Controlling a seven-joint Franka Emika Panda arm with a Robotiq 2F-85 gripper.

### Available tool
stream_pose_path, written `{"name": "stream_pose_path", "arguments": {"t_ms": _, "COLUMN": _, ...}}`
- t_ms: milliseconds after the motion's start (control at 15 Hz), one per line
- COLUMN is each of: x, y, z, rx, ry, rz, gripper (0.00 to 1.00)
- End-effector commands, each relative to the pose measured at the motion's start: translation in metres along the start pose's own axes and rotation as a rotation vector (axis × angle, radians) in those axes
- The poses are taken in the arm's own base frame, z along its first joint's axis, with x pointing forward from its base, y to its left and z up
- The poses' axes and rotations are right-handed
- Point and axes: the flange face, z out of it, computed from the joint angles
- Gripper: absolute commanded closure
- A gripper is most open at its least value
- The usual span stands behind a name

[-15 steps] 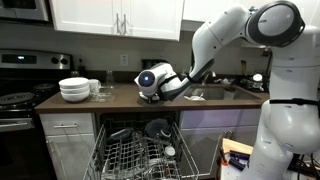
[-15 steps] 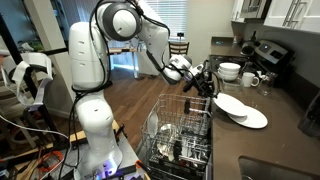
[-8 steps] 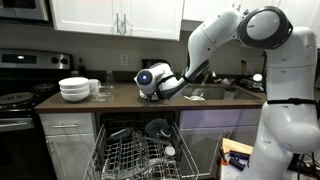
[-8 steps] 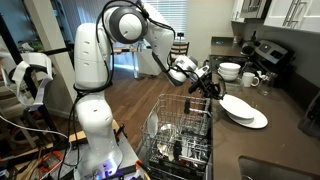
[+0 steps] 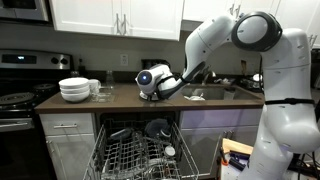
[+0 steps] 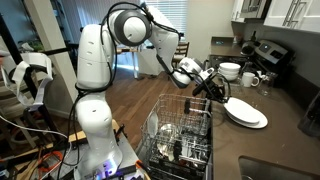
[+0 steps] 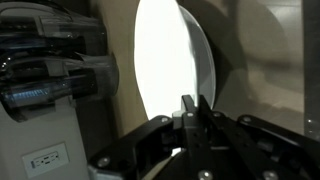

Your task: Take the two plates out of the dishwasher and stack them on the plate on the counter

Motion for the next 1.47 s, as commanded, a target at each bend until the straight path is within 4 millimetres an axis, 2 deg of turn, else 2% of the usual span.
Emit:
{"name": "stream_pose_path", "arguments": {"t_ms": 0, "x": 0.000, "y": 0.000, "z": 0.000, "rx": 0.002, "ry": 0.000, "rz": -0.001, "gripper": 0.94}}
{"name": "stream_pose_path", "arguments": {"t_ms": 267, "x": 0.000, "y": -0.001, "z": 0.000, "rx": 0.004, "ry": 0.001, "rz": -0.001, "gripper": 0.94}}
{"name": "stream_pose_path", "arguments": {"t_ms": 333, "x": 0.000, "y": -0.001, "z": 0.000, "rx": 0.004, "ry": 0.001, "rz": -0.001, "gripper": 0.98}}
{"name": "stream_pose_path", "arguments": {"t_ms": 400, "x": -0.004, "y": -0.001, "z": 0.001, "rx": 0.002, "ry": 0.009, "rz": -0.013, "gripper": 0.98}}
{"name": "stream_pose_path", "arguments": {"t_ms": 467, "x": 0.006, "y": -0.001, "z": 0.005, "rx": 0.001, "ry": -0.012, "rz": 0.008, "gripper": 0.98}}
{"name": "stream_pose_path", "arguments": {"t_ms": 867, "x": 0.017, "y": -0.001, "z": 0.012, "rx": 0.009, "ry": -0.004, "rz": 0.014, "gripper": 0.98}}
{"name": "stream_pose_path", "arguments": {"t_ms": 1400, "x": 0.020, "y": 0.009, "z": 0.026, "rx": 0.009, "ry": -0.019, "rz": 0.026, "gripper": 0.98}}
